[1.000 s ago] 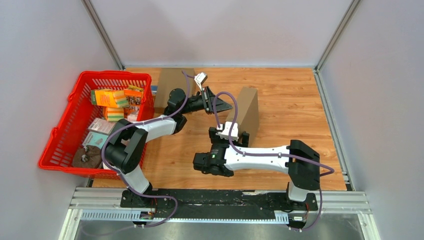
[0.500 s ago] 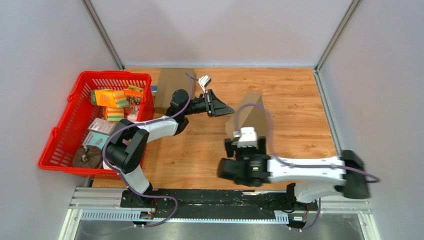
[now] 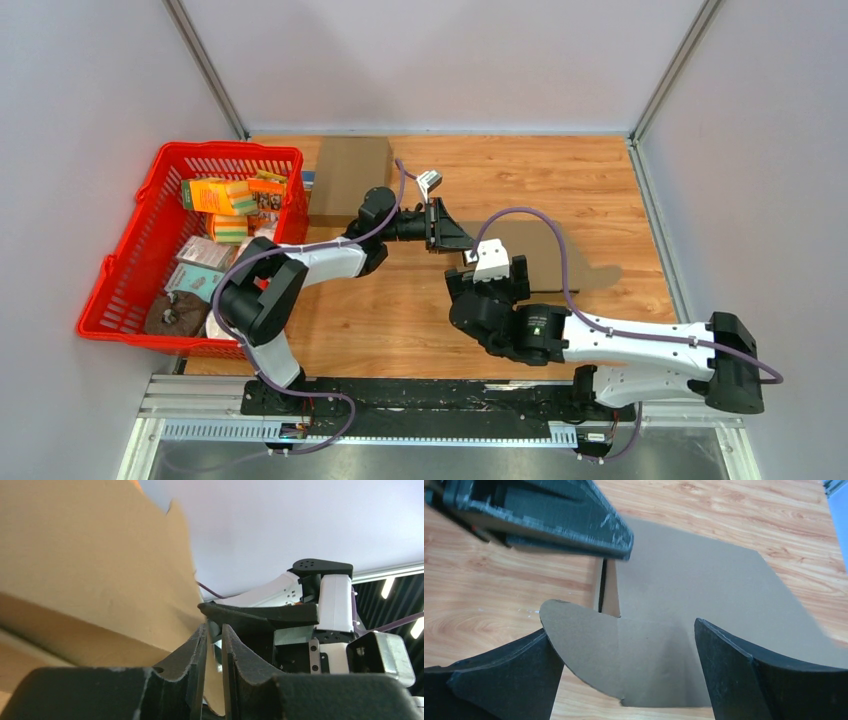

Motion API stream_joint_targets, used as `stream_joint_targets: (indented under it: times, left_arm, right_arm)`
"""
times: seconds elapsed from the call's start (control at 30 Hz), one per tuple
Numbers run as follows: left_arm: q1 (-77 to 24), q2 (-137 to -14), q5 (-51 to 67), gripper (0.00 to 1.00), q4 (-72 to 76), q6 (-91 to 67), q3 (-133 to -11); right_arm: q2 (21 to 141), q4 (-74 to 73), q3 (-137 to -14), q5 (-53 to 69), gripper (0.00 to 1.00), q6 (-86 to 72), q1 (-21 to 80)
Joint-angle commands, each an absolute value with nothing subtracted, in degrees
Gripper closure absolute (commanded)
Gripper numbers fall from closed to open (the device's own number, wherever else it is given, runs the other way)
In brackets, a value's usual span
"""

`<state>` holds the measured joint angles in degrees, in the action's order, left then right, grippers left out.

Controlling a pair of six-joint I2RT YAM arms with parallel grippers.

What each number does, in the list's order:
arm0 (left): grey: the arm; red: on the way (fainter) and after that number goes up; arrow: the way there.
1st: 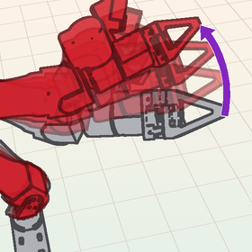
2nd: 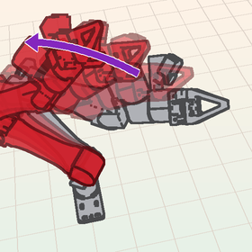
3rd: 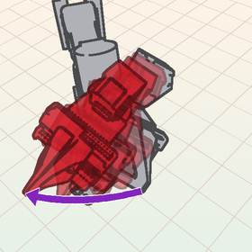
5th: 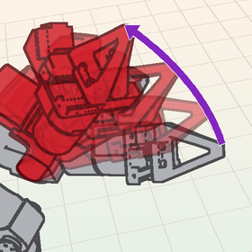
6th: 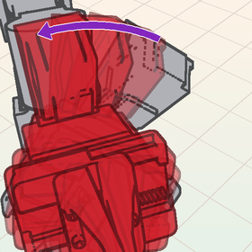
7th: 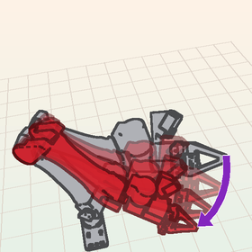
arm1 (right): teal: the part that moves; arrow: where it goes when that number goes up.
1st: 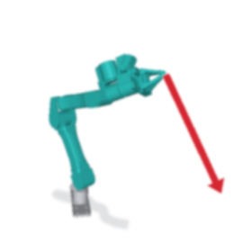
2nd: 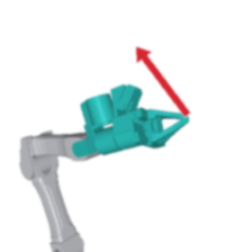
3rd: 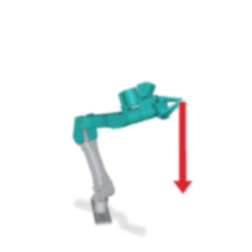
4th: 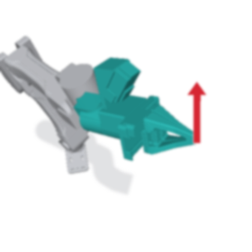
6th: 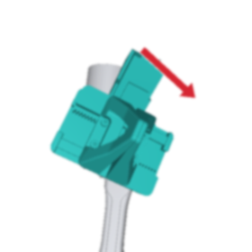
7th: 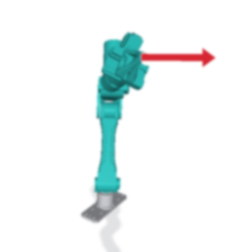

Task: Fold the paper box

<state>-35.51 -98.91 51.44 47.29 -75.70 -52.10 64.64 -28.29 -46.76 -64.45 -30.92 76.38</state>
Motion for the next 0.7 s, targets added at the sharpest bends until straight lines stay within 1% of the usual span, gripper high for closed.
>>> stream_joint_targets:
  times: [0.0,0.07,0.1,0.13,0.17,0.2,0.23,0.27,0.3,0.33,0.37,0.47,0.5,0.57,0.6,0.63,0.67]
  left_arm:
    - [-36.91,-97.91,51.59,0.75,47.46,-74.53,-53.88]
    - [-36.56,-97.21,51.50,0.75,43.18,-71.47,-53.96]
    - [-36.30,-96.16,50.89,0.73,40.37,-69.63,-54.05]
    - [-35.60,-95.46,50.54,0.71,34.86,-65.69,-53.97]
    - [-35.16,-94.67,50.02,0.64,32.28,-63.74,-53.79]
    - [-34.63,-93.18,48.88,0.61,29.47,-61.81,-53.70]
    - [-34.28,-92.47,48.17,0.54,23.27,-57.35,-53.88]
    - [-33.67,-91.85,47.29,0.38,19.98,-55.04,-54.49]
    - [-33.49,-91.24,45.81,0.36,16.56,-52.76,-55.10]
    - [-33.49,-91.14,45.01,0.36,9.91,-48.56,-56.06]
    - [-33.49,-91.23,44.22,0.37,7.58,-47.12,-57.64]
    - [-33.40,-90.70,42.02,0.46,6.33,-46.50,-57.13]
    - [-33.40,-90.53,40.71,0.47,5.72,-46.32,-57.22]
    - [-33.31,-90.96,40.08,0.47,4.57,-46.05,-57.22]
    - [-33.40,-91.75,40.17,0.47,4.57,-46.23,-57.22]
    - [-33.49,-92.37,40.43,0.45,5.70,-47.36,-56.96]
    - [-33.66,-92.90,40.86,0.43,6.93,-48.24,-56.61]
  right_arm:
    - [63.64,-23.29,-46.23,-63.57,0.00,-24.26,72.61]
    - [59.60,-22.07,-44.40,-58.48,0.00,-20.85,71.29]
    - [58.20,-21.71,-43.86,-52.01,0.00,-20.05,69.71]
    - [55.31,-21.62,-43.34,-49.33,0.00,-19.08,69.52]
    - [53.80,-21.45,-41.42,-47.31,0.00,-17.25,69.52]
    - [52.40,-21.27,-40.44,-42.76,0.00,-16.53,69.52]
    - [49.95,-21.27,-39.30,-40.54,0.00,-16.09,69.43]
    - [48.88,-21.44,-37.90,-38.34,0.00,-16.26,69.35]
    - [47.91,-21.71,-37.27,-33.88,0.00,-16.43,69.35]
    - [46.25,-21.62,-36.83,-31.58,0.00,-16.87,69.35]
    - [45.62,-21.71,-36.65,-30.33,0.00,-17.75,69.35]
    - [43.16,-21.10,-36.12,-25.06,0.00,-20.65,69.43]
    - [42.81,-22.40,-37.25,-24.87,0.00,-21.70,69.43]
    - [41.84,-25.03,-39.98,-29.94,0.00,-23.55,69.17]
    - [41.84,-30.88,-41.99,-34.58,0.00,-26.95,66.56]
    - [42.36,-34.33,-46.71,-34.37,0.00,-28.11,62.97]
    - [42.97,-39.50,-48.50,-32.02,0.00,-28.82,57.80]
